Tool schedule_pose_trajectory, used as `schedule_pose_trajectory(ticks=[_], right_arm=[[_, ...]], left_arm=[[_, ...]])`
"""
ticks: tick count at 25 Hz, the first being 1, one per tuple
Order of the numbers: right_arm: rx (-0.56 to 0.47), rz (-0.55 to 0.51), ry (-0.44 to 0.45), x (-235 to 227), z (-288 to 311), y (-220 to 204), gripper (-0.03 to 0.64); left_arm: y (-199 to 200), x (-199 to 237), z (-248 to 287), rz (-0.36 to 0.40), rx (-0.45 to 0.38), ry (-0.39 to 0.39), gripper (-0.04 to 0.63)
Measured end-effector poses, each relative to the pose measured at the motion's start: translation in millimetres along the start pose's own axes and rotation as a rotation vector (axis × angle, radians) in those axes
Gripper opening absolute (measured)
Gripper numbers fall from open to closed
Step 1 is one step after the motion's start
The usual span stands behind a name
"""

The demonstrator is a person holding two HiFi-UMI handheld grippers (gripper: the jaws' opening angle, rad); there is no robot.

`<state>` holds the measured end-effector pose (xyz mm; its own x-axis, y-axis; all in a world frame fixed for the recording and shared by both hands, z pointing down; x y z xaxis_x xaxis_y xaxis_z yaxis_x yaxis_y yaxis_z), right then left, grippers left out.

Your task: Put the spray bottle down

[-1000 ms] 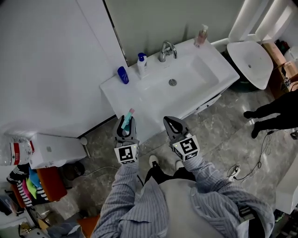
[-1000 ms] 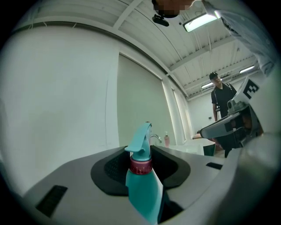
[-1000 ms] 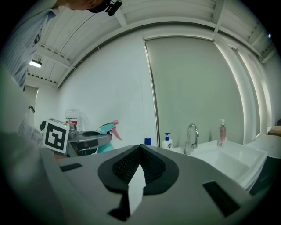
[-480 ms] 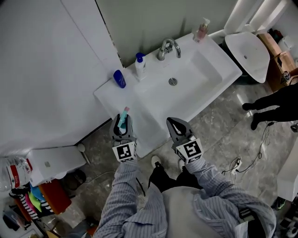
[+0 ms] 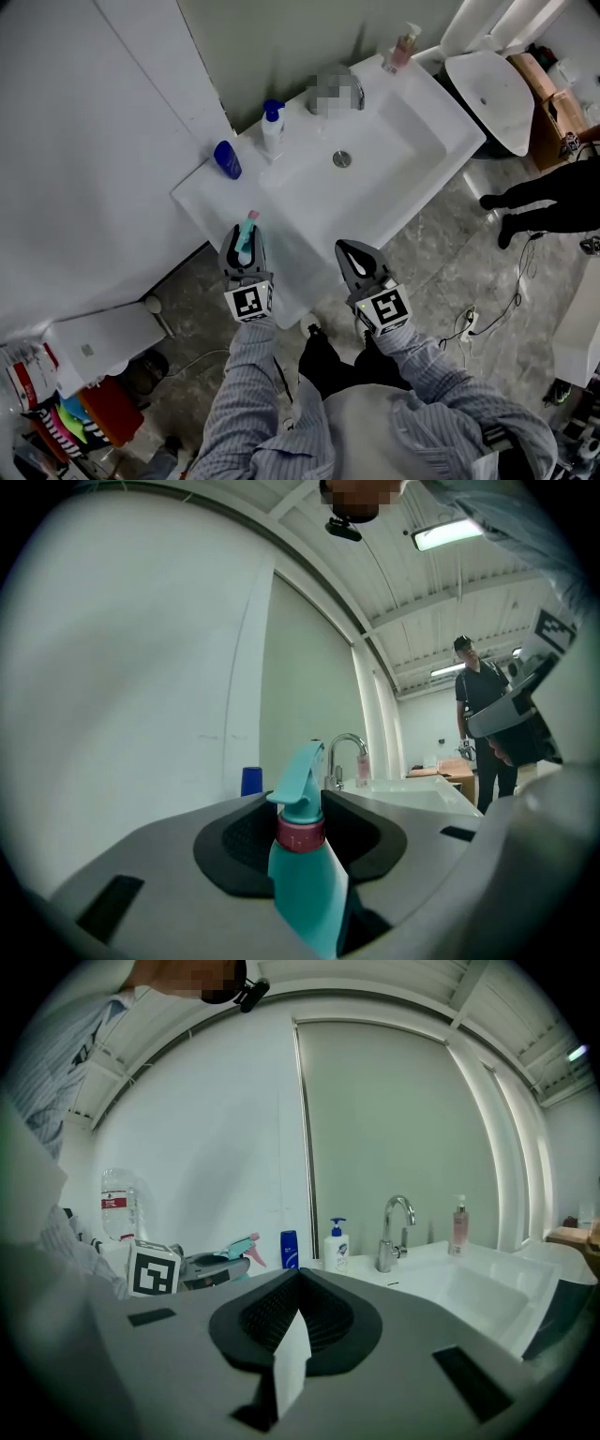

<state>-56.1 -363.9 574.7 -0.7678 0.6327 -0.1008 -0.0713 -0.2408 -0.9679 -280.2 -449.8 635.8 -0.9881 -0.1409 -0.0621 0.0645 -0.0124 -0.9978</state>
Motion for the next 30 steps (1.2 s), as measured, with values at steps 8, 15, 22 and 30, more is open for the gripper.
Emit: schedule_pose_trajectory(ticks=[8, 15, 22, 30], right_arm=[[0.015, 0.007, 0.006, -4, 3, -10, 0.015], [0.026, -0.006, 0.012, -5, 2, -9, 0.015], [0.032, -0.008, 0.031, -2, -1, -9, 0.015], [0.017, -0.022, 0.055, 5, -7, -2, 0.015]], left_arm=[[-17, -3, 10, -0.024, 0.004, -0.013, 0.144], [-19, -5, 9, -0.027, -0.007, -0.012, 0.138], [-21, 0, 2, -0.016, 0.018, 0.014, 0.156], [-14, 6, -21, -0.013, 0.021, 0.059, 0.164]])
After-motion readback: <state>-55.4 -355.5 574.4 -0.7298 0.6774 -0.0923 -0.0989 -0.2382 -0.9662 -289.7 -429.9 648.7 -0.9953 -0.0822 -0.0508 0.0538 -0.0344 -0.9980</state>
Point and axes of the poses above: the fingertips, and each gripper's own axes: z forward along the fingers, x to its left, y out of its top, the point moved 6 cm from there along -z, backward along the fingers, and after that the axes turned 14 degrees about y, right-handed, at the moved point
